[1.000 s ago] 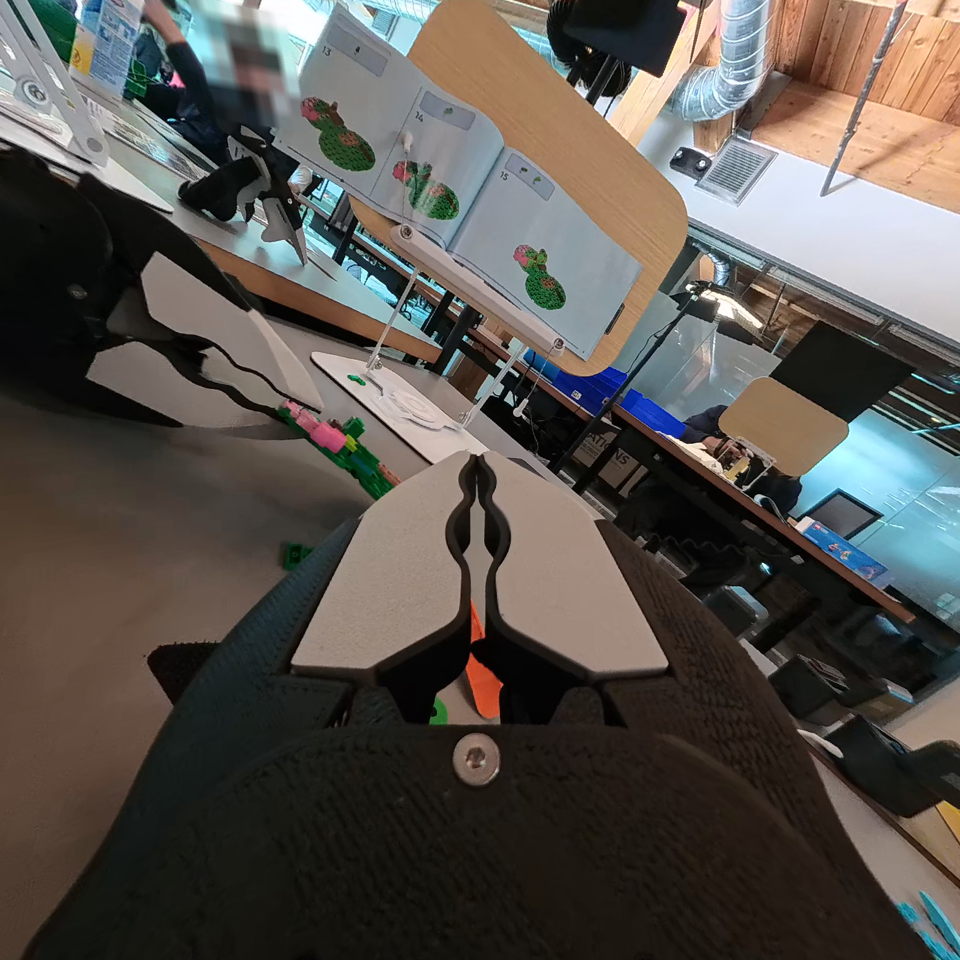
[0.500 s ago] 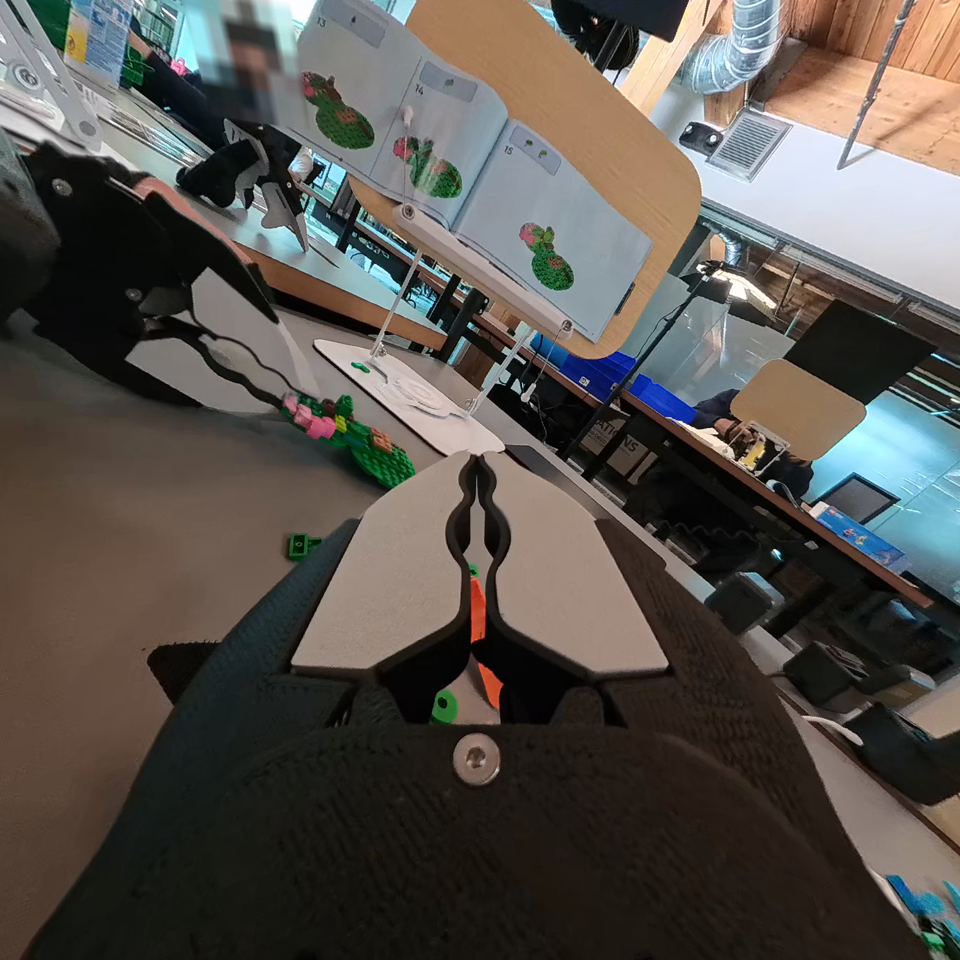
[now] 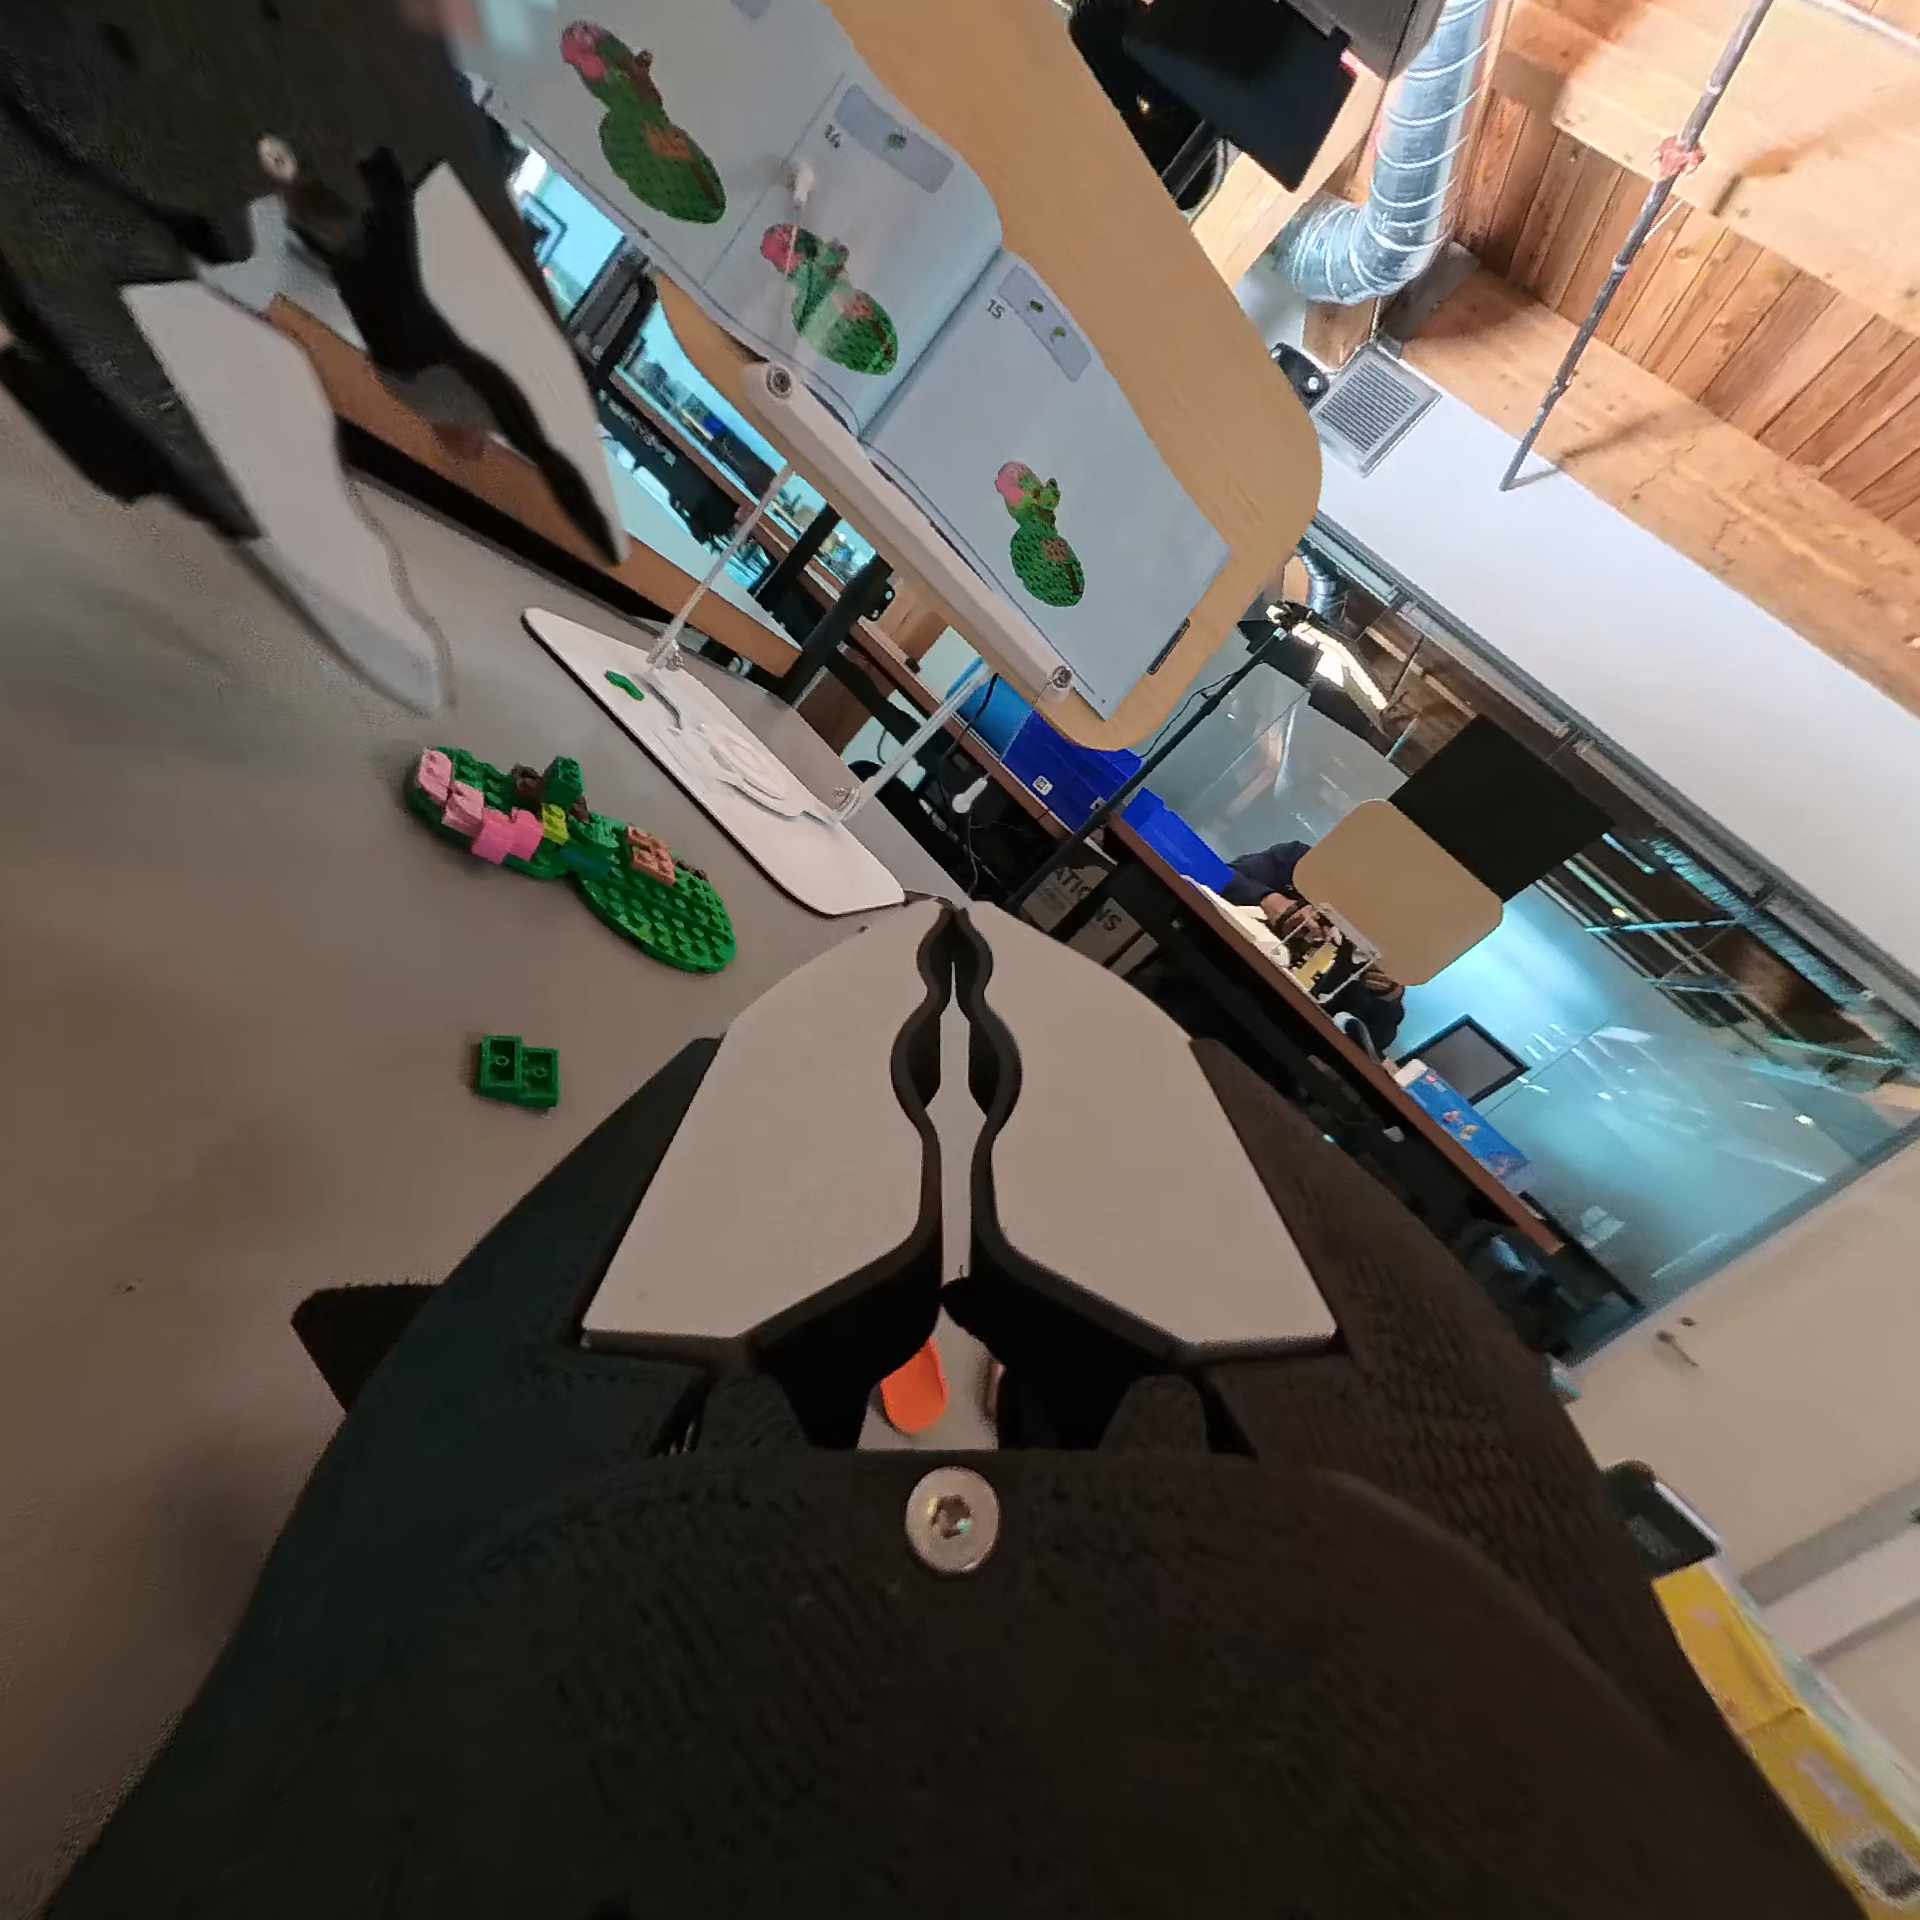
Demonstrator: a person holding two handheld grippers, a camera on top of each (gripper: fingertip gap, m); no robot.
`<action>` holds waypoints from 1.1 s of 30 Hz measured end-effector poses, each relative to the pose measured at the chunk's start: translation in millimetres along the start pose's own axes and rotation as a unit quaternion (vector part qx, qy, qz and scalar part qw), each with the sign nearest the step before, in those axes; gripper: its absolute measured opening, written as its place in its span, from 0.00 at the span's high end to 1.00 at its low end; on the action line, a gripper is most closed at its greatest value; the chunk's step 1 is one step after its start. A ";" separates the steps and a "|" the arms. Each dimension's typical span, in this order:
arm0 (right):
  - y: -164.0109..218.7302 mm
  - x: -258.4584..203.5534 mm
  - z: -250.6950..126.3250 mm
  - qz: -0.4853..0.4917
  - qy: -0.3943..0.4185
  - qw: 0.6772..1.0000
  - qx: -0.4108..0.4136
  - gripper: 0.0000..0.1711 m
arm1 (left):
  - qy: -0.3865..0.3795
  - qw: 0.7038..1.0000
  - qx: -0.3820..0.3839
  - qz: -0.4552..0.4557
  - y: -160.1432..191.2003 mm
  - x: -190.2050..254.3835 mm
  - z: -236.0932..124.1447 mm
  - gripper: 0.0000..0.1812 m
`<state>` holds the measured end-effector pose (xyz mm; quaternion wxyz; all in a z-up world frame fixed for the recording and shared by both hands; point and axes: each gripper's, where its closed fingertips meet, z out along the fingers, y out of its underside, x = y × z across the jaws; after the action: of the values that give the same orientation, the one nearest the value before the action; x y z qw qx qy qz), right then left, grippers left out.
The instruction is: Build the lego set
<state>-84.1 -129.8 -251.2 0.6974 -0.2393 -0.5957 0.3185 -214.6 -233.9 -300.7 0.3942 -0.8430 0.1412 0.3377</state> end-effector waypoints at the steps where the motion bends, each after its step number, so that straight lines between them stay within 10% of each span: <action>1: -0.3 -1.9 0.3 -0.012 -0.001 1.000 -0.001 1.00 | -0.039 0.998 0.035 -0.026 -10.4 -9.6 -0.5 0.61; 17: 8.6 5.8 1.9 -0.019 0.023 0.999 -0.026 1.00 | -0.263 0.892 0.242 -0.278 -117.2 -12.0 7.0 0.80; 33: 0.7 8.9 1.2 0.054 0.006 0.998 0.010 1.00 | -0.255 0.897 0.264 -0.247 -133.7 -10.1 21.6 0.83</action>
<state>-84.6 -122.8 -245.5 0.6852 -0.2663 -0.5741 0.3605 -164.4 -130.9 -227.7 0.6954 -0.6009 -0.0928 0.3831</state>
